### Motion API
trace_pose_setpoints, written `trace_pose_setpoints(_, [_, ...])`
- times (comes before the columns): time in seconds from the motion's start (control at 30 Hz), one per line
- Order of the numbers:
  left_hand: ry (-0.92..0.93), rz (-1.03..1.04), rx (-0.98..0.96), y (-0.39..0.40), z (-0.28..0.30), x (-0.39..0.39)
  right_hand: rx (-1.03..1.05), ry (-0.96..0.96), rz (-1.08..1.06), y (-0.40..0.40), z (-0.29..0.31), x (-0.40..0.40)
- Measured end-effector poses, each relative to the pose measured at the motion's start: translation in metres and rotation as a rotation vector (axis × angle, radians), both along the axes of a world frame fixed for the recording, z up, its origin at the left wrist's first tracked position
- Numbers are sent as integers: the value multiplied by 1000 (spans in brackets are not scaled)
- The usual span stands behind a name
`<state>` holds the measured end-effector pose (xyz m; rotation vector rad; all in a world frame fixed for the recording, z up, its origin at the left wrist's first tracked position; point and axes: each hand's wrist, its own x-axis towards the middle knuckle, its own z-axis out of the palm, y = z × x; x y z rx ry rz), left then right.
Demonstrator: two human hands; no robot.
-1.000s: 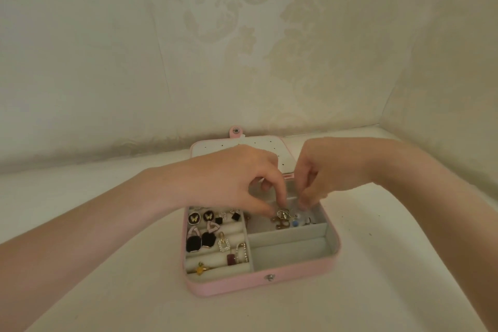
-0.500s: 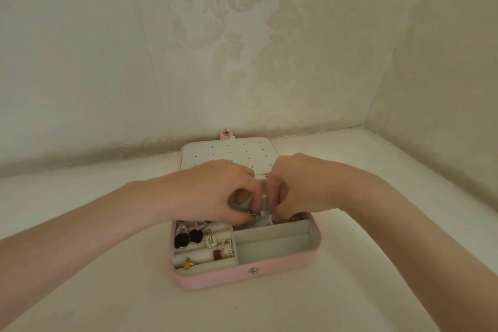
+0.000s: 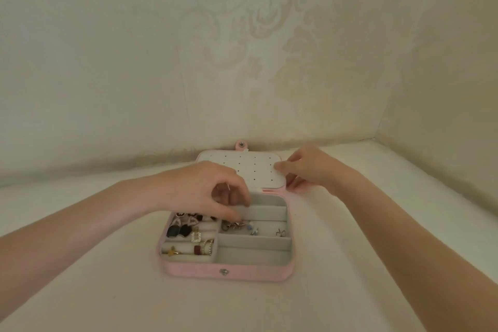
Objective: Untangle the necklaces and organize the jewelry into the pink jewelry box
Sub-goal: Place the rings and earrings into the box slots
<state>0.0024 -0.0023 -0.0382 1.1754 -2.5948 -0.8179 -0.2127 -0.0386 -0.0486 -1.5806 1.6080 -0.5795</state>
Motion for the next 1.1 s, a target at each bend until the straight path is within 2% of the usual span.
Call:
trace_pose_setpoints(0.1, [64, 70, -3, 0, 4, 6, -66, 94, 32, 3, 14, -13])
trace_pose_setpoints(0.2, [40, 92, -50, 1, 5, 5, 57, 329, 317, 16, 24, -19])
trace_pose_setpoints(0.27, [-8, 93, -99, 5, 5, 4, 52, 405, 412, 23, 23, -17])
trace_pose_setpoints(0.43, [-87, 144, -204, 10, 4, 5, -51, 310, 380, 33, 3, -14])
trace_pose_setpoints(0.63, [-195, 195, -163, 20, 4, 13, -101, 272, 286, 39, 2, -26])
trace_pose_setpoints(0.77, [-125, 253, -126, 27, 7, 17, -72, -99, 203, 51, 21, -32])
trace_pose_setpoints(0.9, [-69, 299, -72, 31, 5, 19, -60, -221, 270, 62, 28, -14])
trace_pose_setpoints(1.03, [26, 345, -6, 34, 7, 16, -47, -222, 434, 70, 25, 22])
trace_pose_setpoints(1.1, [71, 345, 41, 36, 8, 12, -38, -164, 493, 73, 24, 32])
